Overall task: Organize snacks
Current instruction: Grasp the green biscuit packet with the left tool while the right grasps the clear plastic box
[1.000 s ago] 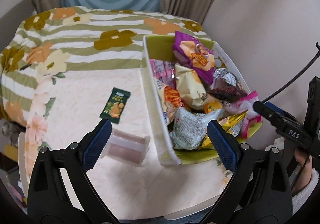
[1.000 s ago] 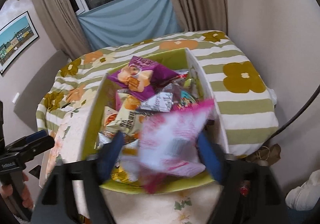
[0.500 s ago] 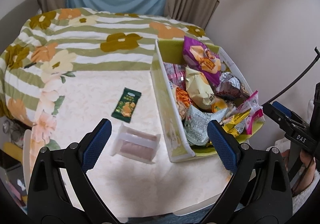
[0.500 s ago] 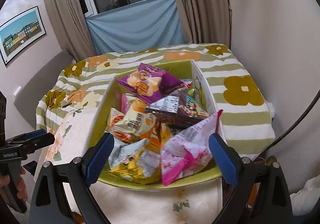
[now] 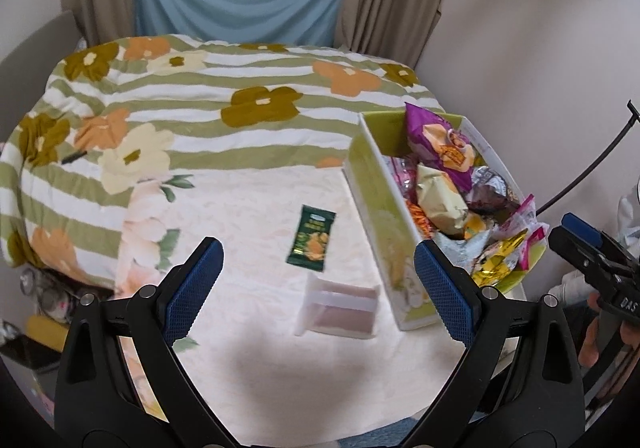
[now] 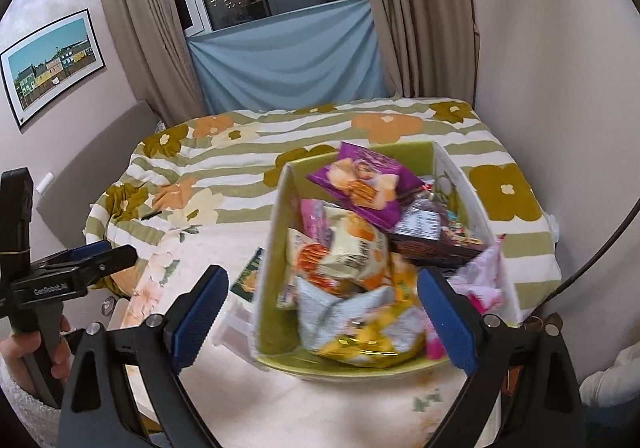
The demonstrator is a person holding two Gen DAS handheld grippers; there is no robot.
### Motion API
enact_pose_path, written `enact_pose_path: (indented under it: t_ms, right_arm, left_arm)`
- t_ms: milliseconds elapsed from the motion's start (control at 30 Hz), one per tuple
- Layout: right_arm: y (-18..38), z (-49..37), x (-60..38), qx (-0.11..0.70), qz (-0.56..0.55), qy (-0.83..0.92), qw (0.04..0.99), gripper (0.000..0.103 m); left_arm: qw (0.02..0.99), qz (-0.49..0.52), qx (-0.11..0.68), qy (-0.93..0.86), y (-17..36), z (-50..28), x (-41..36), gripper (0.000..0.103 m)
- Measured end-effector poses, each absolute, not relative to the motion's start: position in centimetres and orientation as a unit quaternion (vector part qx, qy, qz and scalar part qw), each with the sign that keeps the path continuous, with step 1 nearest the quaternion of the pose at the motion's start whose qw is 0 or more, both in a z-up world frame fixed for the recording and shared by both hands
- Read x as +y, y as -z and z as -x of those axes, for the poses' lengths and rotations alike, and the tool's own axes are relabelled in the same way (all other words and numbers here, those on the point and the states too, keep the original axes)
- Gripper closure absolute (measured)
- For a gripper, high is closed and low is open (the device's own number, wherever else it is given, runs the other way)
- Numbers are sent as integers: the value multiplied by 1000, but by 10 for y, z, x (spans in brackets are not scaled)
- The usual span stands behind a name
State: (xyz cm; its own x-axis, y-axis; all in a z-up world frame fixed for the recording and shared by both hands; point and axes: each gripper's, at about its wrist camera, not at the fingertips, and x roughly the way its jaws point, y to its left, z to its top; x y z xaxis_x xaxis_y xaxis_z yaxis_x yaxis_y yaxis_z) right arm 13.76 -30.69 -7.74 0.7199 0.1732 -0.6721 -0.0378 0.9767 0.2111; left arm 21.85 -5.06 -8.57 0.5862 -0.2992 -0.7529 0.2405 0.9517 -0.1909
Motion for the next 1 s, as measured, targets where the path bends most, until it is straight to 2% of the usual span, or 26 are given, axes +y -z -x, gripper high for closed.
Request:
enact_pose_path:
  t_ms: [500, 867, 1000]
  right_arm:
    - [111, -142, -196, 398, -117, -7, 910, 9]
    - [188, -133, -162, 448, -141, 79, 879, 9]
    - [217, -138, -158, 460, -150, 87, 871, 9]
  left_arm:
    - [854, -7, 468, 228, 117, -282, -1, 7]
    - [791, -74, 519, 315, 207, -338, -62, 7]
    - [777, -92, 533, 322, 240, -357, -87, 10]
